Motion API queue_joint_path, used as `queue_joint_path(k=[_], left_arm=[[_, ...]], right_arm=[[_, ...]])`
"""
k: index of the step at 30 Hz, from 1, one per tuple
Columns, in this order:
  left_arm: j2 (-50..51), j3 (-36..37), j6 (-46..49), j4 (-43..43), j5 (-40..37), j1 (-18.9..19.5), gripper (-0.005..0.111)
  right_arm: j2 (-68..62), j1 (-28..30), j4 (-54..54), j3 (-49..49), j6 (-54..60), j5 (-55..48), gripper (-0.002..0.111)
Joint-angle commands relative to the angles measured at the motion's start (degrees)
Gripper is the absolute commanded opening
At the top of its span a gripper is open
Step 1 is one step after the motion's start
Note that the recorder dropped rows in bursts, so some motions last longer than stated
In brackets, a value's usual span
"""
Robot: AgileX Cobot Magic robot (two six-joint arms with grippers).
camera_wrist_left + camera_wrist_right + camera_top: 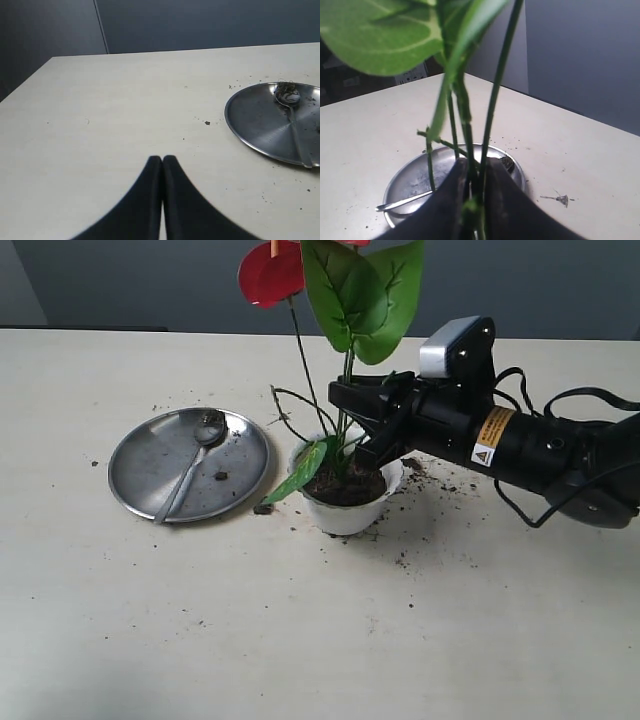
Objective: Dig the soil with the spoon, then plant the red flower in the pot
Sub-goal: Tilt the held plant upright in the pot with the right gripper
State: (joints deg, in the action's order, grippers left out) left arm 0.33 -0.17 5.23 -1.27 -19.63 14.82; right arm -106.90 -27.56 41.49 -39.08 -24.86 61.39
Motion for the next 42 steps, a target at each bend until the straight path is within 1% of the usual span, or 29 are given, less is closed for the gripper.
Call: queue_joint_path(k=[1, 10, 25, 30, 42], left_arm=[[-0.3, 0.2, -0.1, 0.0, 0.3, -0.1, 0.0], [-0.3, 0.2, -0.1, 0.0, 0.3, -0.1, 0.0], [-0.3, 0.2, -0.1, 0.0, 0.4, -0.1, 0.0], [-0.3, 0.2, -0.1, 0.0, 0.4, -0.1, 0.0], [-0.3, 0.2, -0.1, 0.0, 0.4, -0.1, 0.0]], right_arm=[[-2.1, 0.2, 2.1, 1.0, 0.8, -12.5, -0.001], [-1.8, 0.2, 2.0, 1.0, 0.2, -13.3, -0.001], [-1.8, 0.2, 2.9, 1.3, -0.8, -18.4, -0.001], [-1.3, 0.2, 1.3, 4.3, -0.6, -15.9, -0.001], [-0.4, 0.2, -1.7, 4.6, 1.1, -14.9, -0.001]])
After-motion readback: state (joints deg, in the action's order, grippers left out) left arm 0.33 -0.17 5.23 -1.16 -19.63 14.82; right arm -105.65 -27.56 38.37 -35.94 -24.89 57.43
